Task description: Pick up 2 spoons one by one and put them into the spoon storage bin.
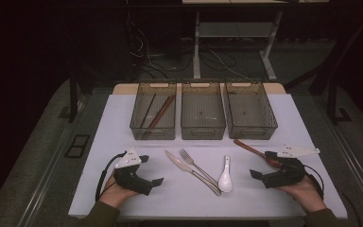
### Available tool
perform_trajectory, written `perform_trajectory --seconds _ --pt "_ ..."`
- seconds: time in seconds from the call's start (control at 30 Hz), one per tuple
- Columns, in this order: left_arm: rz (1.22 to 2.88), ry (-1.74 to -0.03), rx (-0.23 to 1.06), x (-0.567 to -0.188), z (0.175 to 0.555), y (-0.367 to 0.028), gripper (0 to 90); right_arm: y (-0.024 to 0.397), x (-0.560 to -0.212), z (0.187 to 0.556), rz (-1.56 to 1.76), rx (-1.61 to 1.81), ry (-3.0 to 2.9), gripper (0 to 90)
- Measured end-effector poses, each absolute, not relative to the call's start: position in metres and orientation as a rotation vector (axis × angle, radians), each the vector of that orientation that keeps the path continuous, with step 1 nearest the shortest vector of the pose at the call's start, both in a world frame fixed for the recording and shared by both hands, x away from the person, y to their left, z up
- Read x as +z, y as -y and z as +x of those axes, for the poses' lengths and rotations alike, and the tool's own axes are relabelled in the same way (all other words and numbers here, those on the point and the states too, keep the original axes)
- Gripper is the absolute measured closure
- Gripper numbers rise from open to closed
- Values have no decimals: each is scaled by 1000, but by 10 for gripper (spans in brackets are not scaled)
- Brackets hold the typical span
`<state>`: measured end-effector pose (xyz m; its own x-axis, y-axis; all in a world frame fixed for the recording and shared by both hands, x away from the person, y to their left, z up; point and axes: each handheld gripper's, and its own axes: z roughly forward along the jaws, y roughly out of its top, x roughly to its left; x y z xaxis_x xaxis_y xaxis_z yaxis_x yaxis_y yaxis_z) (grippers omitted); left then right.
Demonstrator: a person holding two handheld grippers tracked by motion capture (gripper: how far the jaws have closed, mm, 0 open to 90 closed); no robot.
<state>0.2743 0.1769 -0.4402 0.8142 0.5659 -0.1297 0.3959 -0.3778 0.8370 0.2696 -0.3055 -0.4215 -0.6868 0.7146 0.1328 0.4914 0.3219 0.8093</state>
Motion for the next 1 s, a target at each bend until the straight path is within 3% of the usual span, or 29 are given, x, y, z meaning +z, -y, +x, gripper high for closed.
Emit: perform_trajectory --seconds 1.0 --pt "2033 -677 201 -443 272 -172 0 347 -408 307 1170 1210 -2291 30"
